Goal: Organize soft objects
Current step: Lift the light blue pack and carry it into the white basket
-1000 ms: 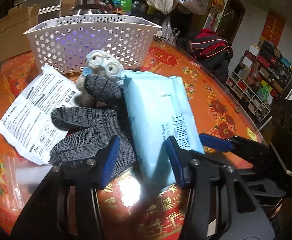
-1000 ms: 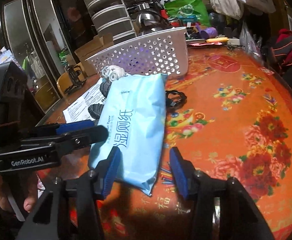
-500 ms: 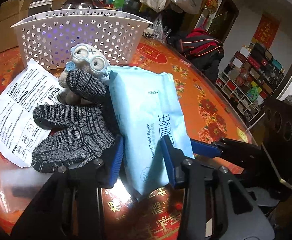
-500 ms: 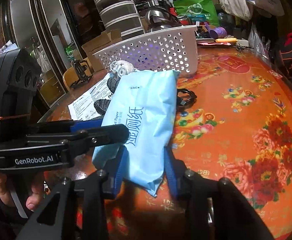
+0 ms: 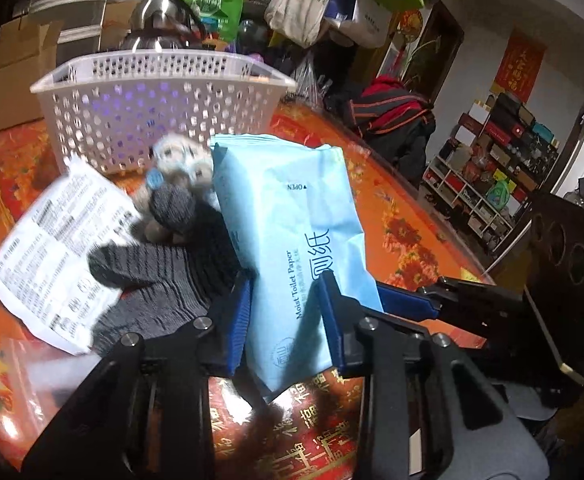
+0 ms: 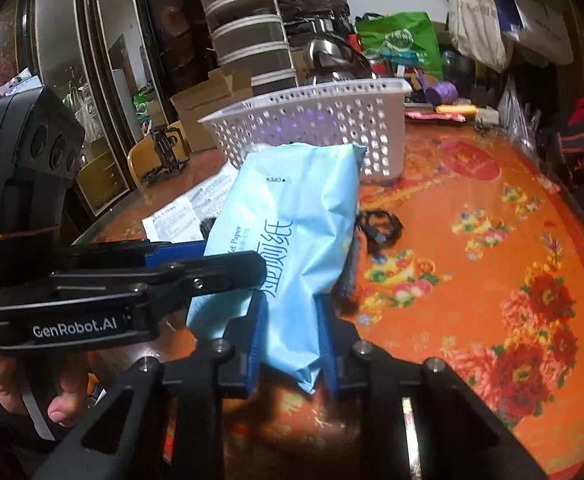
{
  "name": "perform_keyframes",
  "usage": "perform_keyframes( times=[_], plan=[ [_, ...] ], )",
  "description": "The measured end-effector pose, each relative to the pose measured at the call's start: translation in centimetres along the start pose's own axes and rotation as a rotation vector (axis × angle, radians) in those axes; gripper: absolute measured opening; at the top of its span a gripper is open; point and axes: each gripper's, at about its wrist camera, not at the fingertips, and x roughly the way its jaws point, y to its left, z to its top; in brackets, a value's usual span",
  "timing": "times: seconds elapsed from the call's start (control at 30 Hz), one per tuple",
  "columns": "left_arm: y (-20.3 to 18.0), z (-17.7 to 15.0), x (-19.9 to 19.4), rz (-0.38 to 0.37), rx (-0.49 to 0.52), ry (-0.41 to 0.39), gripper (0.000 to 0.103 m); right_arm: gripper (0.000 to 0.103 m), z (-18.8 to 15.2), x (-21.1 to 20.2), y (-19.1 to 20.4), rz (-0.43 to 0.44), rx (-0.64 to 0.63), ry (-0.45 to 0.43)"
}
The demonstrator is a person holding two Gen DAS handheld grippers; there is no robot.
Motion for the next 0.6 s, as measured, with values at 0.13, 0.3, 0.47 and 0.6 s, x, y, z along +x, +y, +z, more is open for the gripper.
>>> perform_keyframes(
  times=[0.13,0.3,0.47,0.6],
  plan=[
    [0.3,1.8,-2.0,0.002,0.015,-0.042,0.031,0.023,1.7,-0.9,1.1,-0.010,-0.027,-0.033],
    [1.7,5.0,-4.1,0.008,0.026,-0.088,0.031,0.023,4.8,-1.4,2.5,-0.020,-0.072,-0.067],
    [3.3,9.0,-5.2,0.015,0.028,-0.118,0.031,0.023,8.2,-0.9,3.4,-0.011,-0.106,-0.093],
    [5.0,13.8,-5.7,0.006,0.019,-0.136,0.031,0.023,11.7,0.2,4.1,-0.017,-0.130,-0.107]
  ],
)
